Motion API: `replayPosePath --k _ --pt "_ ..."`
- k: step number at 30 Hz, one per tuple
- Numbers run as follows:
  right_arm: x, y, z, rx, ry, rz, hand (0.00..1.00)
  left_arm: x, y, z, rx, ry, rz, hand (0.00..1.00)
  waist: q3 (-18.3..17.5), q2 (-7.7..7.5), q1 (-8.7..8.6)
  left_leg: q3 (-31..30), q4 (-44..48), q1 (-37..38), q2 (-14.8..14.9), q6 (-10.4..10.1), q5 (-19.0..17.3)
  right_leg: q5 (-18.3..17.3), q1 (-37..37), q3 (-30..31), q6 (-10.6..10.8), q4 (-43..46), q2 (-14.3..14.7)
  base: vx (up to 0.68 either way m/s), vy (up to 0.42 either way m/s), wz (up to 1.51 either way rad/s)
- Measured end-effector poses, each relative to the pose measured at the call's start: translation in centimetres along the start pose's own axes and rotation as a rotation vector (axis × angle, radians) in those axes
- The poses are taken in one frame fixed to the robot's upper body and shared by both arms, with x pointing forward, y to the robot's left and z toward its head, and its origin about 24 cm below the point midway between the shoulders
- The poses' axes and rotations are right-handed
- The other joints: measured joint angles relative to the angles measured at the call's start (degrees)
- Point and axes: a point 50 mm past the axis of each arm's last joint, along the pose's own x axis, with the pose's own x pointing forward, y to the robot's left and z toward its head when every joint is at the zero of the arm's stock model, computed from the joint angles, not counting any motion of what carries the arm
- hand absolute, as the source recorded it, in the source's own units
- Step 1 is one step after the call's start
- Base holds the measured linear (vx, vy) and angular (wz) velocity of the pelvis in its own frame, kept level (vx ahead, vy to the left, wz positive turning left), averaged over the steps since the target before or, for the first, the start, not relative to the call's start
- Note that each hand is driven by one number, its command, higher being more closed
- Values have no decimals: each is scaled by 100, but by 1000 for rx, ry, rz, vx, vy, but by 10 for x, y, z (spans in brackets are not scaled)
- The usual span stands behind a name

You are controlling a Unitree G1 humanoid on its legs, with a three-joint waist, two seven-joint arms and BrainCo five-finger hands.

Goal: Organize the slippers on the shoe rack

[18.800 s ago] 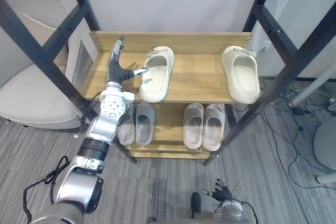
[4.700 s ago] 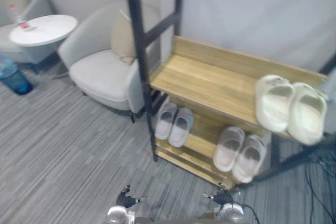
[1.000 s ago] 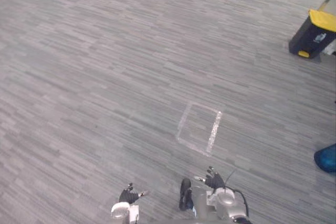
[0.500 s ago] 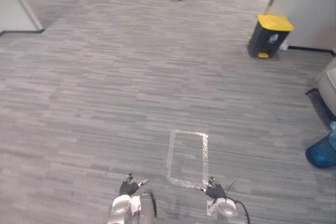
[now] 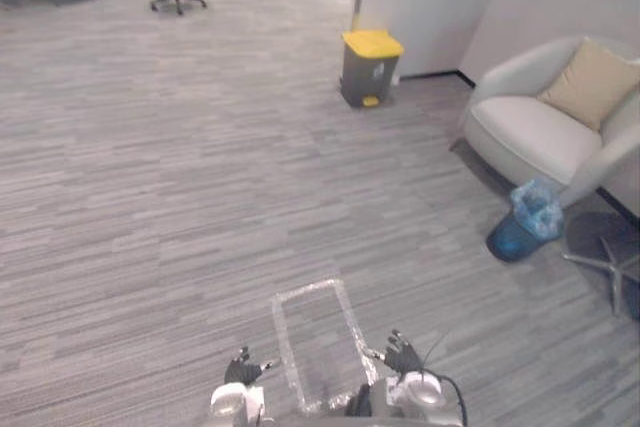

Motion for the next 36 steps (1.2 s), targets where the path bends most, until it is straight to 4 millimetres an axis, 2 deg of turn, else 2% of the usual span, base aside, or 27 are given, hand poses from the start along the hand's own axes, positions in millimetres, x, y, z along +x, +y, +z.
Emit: replayPosePath --k 1,2,3,4,5,6,7,8,9,12,13,14,16,17,18,19,20,21,22,25,26,27,29,31,32,34,36 --pt "0 -1 1 1 -3 -3 0 0 0 0 0 0 -2 0 20 2 -15 -7 19 66 18 -38 -50 160 32 -2 -141 34 11 379 -199 -26" --pt "2 -7 4 12 -14 -22 0 0 -5 -2 -4 8 -14 0 67 103 -27 -43 134 207 174 -98 -105 -15 165 -25 -209 169 130 312 -232 -17" --pt "2 -9 4 23 -9 -33 0 -1 -8 -1 -2 3 -20 0 62 171 -27 -212 759 71 342 -101 -107 -245 288 -7 -217 139 275 290 -244 -18" --pt "1 -11 3 25 -8 -38 0 -1 -9 0 -8 -4 -22 0 68 191 -36 -311 1184 -74 448 -109 -111 -293 377 -11 -229 102 327 286 -271 -21" --pt "1 -13 2 22 -9 -43 0 -2 -12 2 -45 -17 -20 0 34 324 -35 -632 2416 -551 711 -119 -37 -394 550 29 -263 0 569 322 -228 -54" --pt "0 -14 2 9 -11 -41 0 -3 -12 3 -79 -29 -11 0 -6 477 1 -895 3557 -985 984 -108 398 -505 751 208 -376 -68 853 357 -184 -72" --pt "0 -15 1 5 -8 -41 0 -4 -12 1 -83 -25 -10 0 -5 491 32 -930 3908 -1144 1061 -97 649 -554 799 294 -425 -77 948 474 -127 -127" --pt "0 -16 1 3 -6 -45 0 -4 -12 1 -87 -26 -13 0 -10 521 73 -1013 4597 -1473 1145 -200 462 -702 968 666 -529 -90 1142 403 -66 -120" --pt "0 -17 -1 2 2 -47 0 -4 -12 1 -88 -27 -14 0 -8 504 67 -1027 4633 -1605 1103 -221 263 -711 1095 832 -501 -141 1171 386 -65 -116" --pt "0 -21 -4 -1 18 -59 0 -4 -12 2 -88 -31 -14 0 -26 426 92 -1036 3768 -1828 824 -201 -113 -685 1497 1351 -485 -413 1171 333 -4 -103" --pt "0 -22 -4 1 22 -61 0 -4 -12 2 -90 -32 -13 0 -35 419 98 -1229 2844 -1852 590 -218 -206 -706 1614 1692 -421 -511 1161 333 88 -117" --pt "0 -21 -5 1 23 -60 0 -4 -12 2 -90 -32 -13 0 -34 418 98 -1428 2472 -1873 459 -233 -221 -720 1674 1840 -395 -538 1155 420 165 -140" --pt "0 -21 -8 0 38 -60 0 -4 -13 3 -82 -34 -14 0 -50 384 115 -2772 1150 -1938 -137 -198 -35 -778 1751 2482 -232 -554 1103 388 220 -143" --pt "-1 -22 -9 -1 43 -62 0 -4 -13 3 -78 -34 -16 0 -60 395 114 -3048 897 -1939 -207 -112 148 -823 1761 2594 -155 -529 1098 442 325 -164" --pt "-1 -22 -11 -4 51 -63 0 -4 -17 2 -58 -28 -30 0 -109 478 119 -3100 704 -1871 -200 -305 877 -1015 1756 2886 136 -344 1113 348 293 -115" --pt "-1 -22 -11 -2 53 -61 0 -3 -15 3 -48 -28 -27 0 -108 408 127 -2955 725 -1836 -221 -284 865 -1037 1763 2959 158 -299 1042 332 295 -122" --pt "-2 -18 -12 3 53 -52 0 -3 -12 3 -35 -29 -20 0 -134 280 128 -2676 685 -1708 -245 -185 807 -1061 1729 2990 323 -203 915 225 272 -114" --pt "-4 -11 -18 19 70 -35 0 -2 -8 3 -28 -29 -9 0 -205 127 158 -2251 600 -1534 -294 -40 715 -1065 1669 3022 335 -155 743 195 243 -113" --pt "-5 -10 -19 20 72 -34 0 -2 -7 2 -27 -27 -8 0 -220 104 163 -2185 581 -1508 -301 -14 699 -1064 1655 3025 335 -149 727 189 258 -105" --pt "-5 -8 -20 25 76 -29 0 -2 -8 2 -5 -24 -16 0 -249 44 158 -1649 431 -1223 -323 157 591 -1039 1525 2841 380 -1 553 78 146 -85" --pt "-5 -8 -19 24 73 -27 0 -2 -9 2 1 -25 -19 0 -238 67 160 -1444 335 -1117 -284 177 579 -1030 1433 2516 397 129 479 12 80 -100" --pt "-5 -7 -19 23 73 -25 0 -2 -9 1 18 -24 -24 0 -232 77 170 -1190 243 -1004 -244 180 578 -1031 1339 1879 397 205 305 4 60 -103" --pt "-5 -7 -19 20 76 -23 0 -2 -8 -3 48 -7 -29 0 -241 63 173 -986 186 -890 -240 179 576 -992 1366 1038 375 8 61 -7 -6 -79" --pt "-4 -12 -17 11 63 -33 0 -2 -8 -4 78 5 -40 0 -248 94 77 -1077 161 -888 -206 171 574 -933 1373 840 290 -165 113 -14 -80 -25" --pt "-3 -19 -16 -1 64 -48 0 -2 -12 -5 94 2 -55 0 -220 169 75 -1179 156 -894 -193 139 594 -902 1386 875 254 -219 174 -23 -68 3" --pt "-3 -24 -19 -11 78 -58 0 -3 -14 -6 101 5 -64 0 -228 187 76 -1243 156 -920 -187 125 603 -844 1402 870 234 -300 236 -25 -47 3" --pt "-3 -37 -22 -35 100 -84 0 -3 -15 -8 102 13 -65 0 -244 284 76 -1367 114 -919 -118 75 635 -648 1572 846 210 -675 362 -24 -34 2"
